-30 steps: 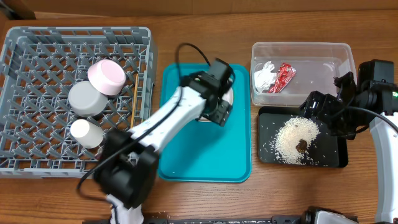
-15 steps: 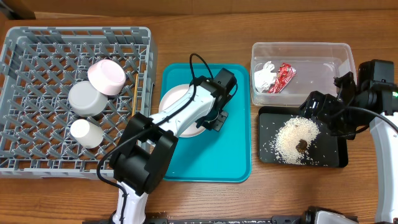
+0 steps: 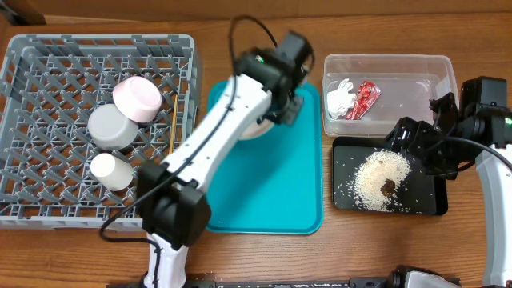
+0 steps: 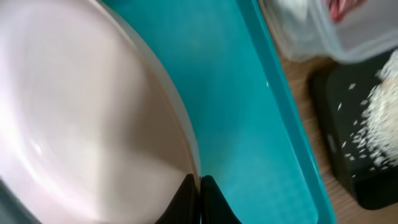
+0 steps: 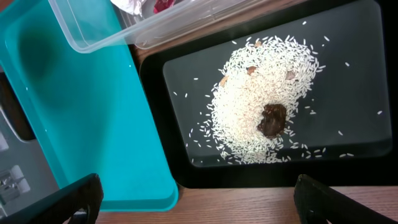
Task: Sort waste into correct bins and load items into the dishwasher
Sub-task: 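Carry the white plate with the left gripper and stand it in the rack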
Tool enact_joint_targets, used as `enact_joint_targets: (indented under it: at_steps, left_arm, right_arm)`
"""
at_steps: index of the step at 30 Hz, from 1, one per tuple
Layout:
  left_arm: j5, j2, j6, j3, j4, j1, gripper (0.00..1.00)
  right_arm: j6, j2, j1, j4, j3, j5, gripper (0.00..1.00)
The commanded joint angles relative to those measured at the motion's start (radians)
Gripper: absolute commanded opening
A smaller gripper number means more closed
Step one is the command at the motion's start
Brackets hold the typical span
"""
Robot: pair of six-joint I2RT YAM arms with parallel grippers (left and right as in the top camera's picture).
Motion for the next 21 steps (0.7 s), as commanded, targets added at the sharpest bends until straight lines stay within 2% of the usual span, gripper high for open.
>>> enact_joint_targets:
  at_steps: [1,11,16,21]
  left_arm:
    - [0.076,-0.090,0.000,0.069,-0.022,0.101,0.04]
    - [0.660,-0.101,0.310,0.064,-0.106,0.455,0.04]
    - [0.808,-0.079,0.407,0.041,-0.140,0.571,0.04]
    - [0.823,-0.045,0.441,0.009,-0.169,0.635,0.04]
  right_arm:
    - [-0.004,-0.008,-0.002,0.002,0.020,-0.001,1.00]
    - [-0.004,-0.008,-0.002,0.000,0.020,-0.001,1.00]
    - [-0.003,-0.008,-0.002,-0.001,0.020,-0.001,1.00]
    - [-0.004,-0.008,-0.002,-0.001,0.020,-0.001,1.00]
